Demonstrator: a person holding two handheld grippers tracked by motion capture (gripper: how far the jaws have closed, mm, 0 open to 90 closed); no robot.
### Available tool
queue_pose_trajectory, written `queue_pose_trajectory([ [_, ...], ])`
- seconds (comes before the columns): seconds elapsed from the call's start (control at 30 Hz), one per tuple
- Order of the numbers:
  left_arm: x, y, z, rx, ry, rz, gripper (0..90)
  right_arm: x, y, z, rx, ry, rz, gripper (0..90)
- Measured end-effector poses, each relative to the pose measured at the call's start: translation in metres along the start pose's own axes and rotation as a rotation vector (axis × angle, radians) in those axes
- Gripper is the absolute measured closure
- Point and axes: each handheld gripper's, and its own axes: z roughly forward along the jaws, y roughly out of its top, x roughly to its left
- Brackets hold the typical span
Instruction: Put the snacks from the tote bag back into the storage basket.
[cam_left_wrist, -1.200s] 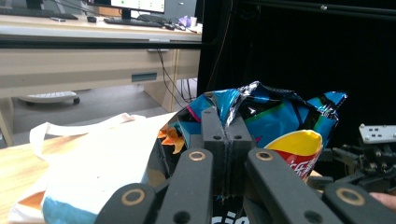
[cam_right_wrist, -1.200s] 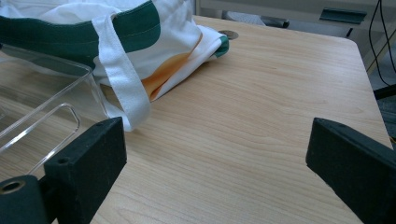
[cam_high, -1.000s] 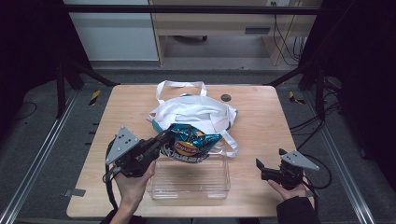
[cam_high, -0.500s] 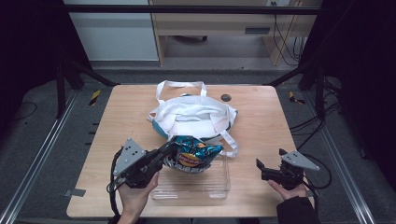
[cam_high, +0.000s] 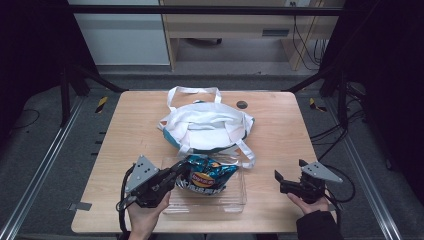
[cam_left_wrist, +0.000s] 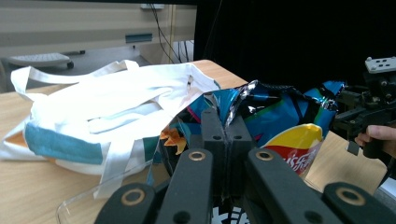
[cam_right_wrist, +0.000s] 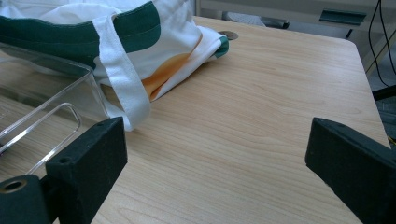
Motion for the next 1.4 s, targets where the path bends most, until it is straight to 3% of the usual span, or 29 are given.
queue_pose_trajectory([
  [0.37, -0.002, -0.011, 0.007, 0.041, 0.007, -0.01, 90.0, 0.0, 0.0, 0.0, 0.0, 0.0, -0.001, 5.8],
  [0.7, 0.005, -0.015, 0.009, 0.061, 0.047, -0.024, 89.9, 0.0, 0.0, 0.0, 0.001, -0.001, -0.003, 5.9],
  [1.0, 0.009, -0.018, 0.012, 0.067, 0.084, -0.043, 89.8, 0.0, 0.0, 0.001, 0.005, -0.002, -0.004, 5.9],
  [1.4, 0.014, -0.015, 0.019, 0.069, 0.097, -0.064, 89.7, 0.0, 0.0, 0.001, 0.008, -0.004, -0.005, 5.9],
])
